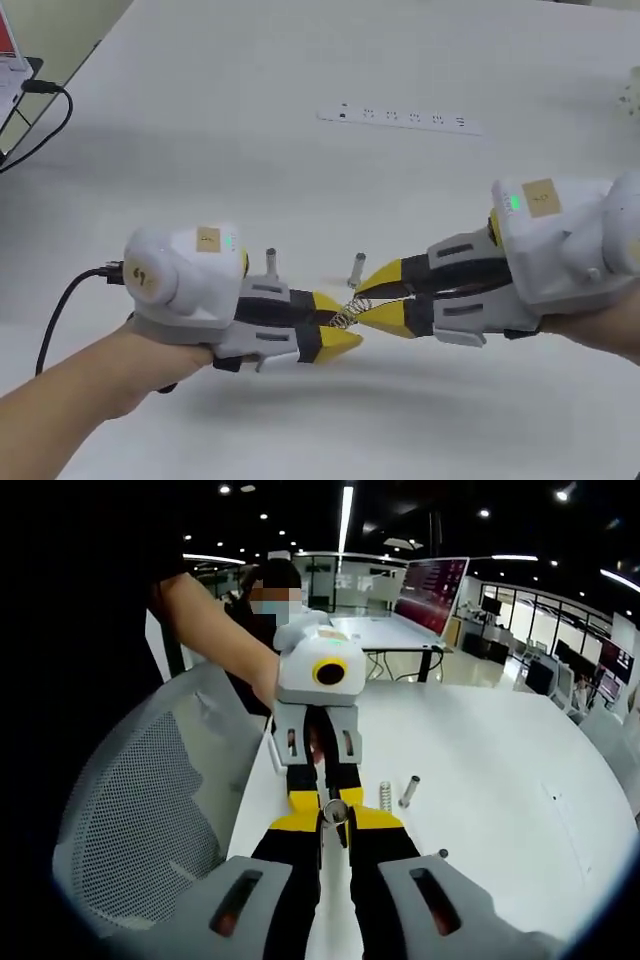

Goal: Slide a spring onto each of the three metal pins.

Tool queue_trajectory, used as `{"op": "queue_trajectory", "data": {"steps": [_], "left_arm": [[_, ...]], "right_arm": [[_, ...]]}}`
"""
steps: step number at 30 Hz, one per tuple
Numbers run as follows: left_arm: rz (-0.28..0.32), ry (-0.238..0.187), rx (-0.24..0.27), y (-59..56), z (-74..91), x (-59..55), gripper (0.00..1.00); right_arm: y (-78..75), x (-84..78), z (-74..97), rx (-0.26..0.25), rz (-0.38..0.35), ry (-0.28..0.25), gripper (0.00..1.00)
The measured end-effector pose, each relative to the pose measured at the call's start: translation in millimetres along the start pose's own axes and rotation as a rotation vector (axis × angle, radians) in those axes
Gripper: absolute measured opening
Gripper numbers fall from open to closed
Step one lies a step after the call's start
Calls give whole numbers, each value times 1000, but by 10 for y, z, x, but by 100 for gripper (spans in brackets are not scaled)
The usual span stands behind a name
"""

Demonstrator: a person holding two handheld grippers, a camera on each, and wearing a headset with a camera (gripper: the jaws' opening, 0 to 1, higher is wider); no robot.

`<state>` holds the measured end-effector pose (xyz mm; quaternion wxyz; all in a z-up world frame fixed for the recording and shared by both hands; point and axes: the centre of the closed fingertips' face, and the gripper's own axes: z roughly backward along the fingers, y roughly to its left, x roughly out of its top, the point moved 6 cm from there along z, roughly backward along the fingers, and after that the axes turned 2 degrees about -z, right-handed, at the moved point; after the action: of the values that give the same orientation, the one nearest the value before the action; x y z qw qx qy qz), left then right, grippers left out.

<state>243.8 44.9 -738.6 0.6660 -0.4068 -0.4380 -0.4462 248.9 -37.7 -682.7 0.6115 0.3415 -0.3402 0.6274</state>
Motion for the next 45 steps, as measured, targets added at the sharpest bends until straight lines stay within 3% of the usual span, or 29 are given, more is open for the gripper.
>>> {"op": "queue_trajectory", "data": {"steps": [5, 9, 29, 45], "left_arm": [[-2, 1, 5, 8, -4, 13, 2], [1, -9, 1, 1, -22, 36, 2], [-1, 8, -2, -13, -7, 18, 2], [2, 10, 5, -27, -15, 53, 3]], "right_arm": [[-8, 16, 4, -12, -13, -12, 7], [-15, 54, 3, -15, -58, -55, 8], [26, 82, -82, -30, -40, -83, 8], [41, 114, -64, -36, -34, -77, 8]]}}
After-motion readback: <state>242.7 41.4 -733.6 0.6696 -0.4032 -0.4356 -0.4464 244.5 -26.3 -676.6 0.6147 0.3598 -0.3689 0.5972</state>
